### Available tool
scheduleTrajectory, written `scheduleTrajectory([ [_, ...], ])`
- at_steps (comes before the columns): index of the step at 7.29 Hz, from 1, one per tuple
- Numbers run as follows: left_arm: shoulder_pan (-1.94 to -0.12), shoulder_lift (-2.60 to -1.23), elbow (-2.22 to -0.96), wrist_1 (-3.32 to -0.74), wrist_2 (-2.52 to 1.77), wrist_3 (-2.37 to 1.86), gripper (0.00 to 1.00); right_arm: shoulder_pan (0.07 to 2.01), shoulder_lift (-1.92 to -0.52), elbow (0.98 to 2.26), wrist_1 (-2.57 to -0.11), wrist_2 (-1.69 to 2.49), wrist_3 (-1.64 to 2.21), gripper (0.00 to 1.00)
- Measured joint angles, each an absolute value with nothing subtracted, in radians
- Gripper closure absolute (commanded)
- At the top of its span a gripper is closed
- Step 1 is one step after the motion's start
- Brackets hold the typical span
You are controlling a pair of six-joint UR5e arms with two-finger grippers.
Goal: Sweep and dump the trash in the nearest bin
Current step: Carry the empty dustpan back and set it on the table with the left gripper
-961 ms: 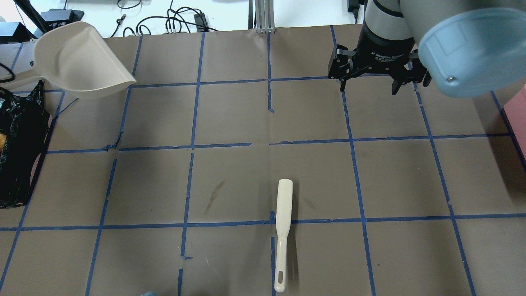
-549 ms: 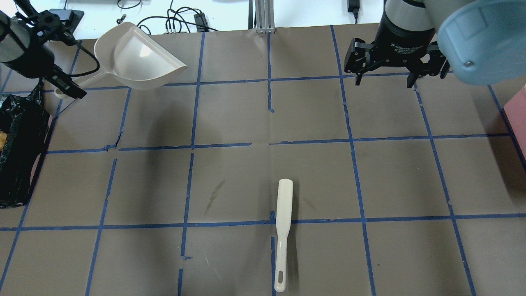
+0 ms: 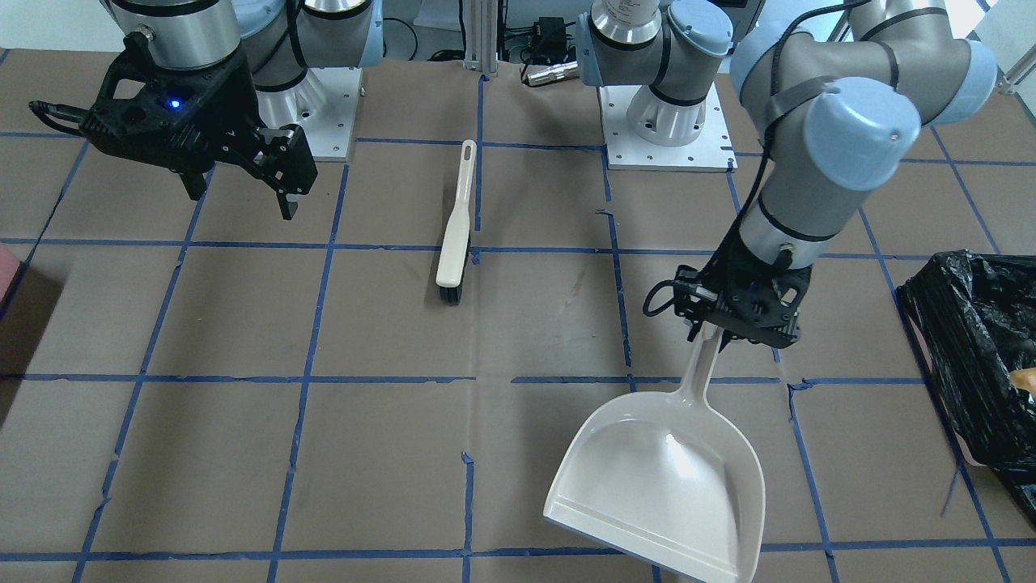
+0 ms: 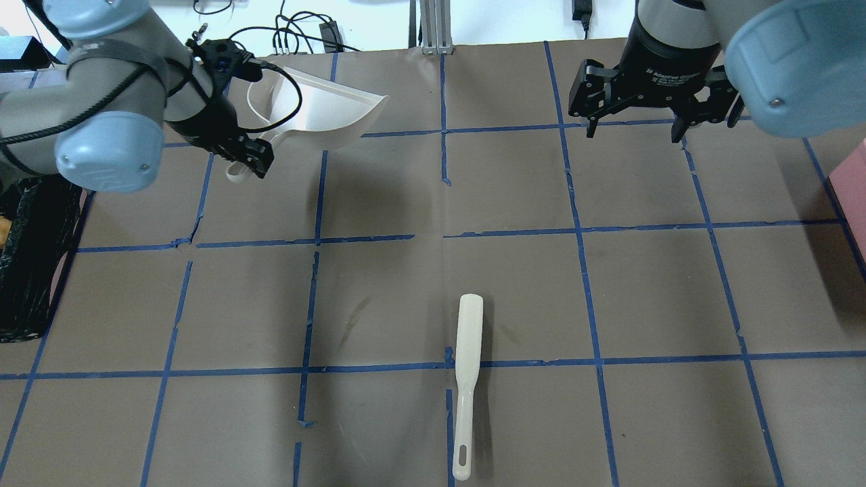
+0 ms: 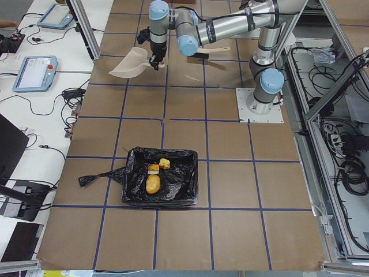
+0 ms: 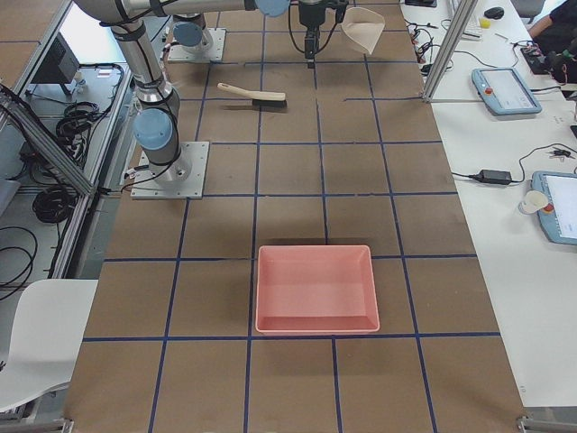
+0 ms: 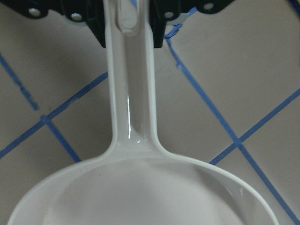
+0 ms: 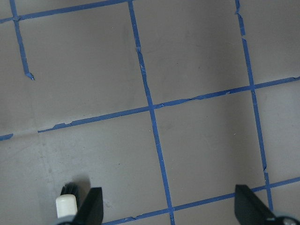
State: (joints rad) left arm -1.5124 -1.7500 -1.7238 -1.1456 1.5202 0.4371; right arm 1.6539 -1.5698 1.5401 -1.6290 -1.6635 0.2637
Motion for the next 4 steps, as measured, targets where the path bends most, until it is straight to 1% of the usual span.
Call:
scheduleTrajectory([
  [4, -1.697, -1.848, -1.728, -1.02, 1.524, 0.059, 0.82, 1.656, -1.57, 1.544, -1.627, -1.66, 0.267, 0.0],
])
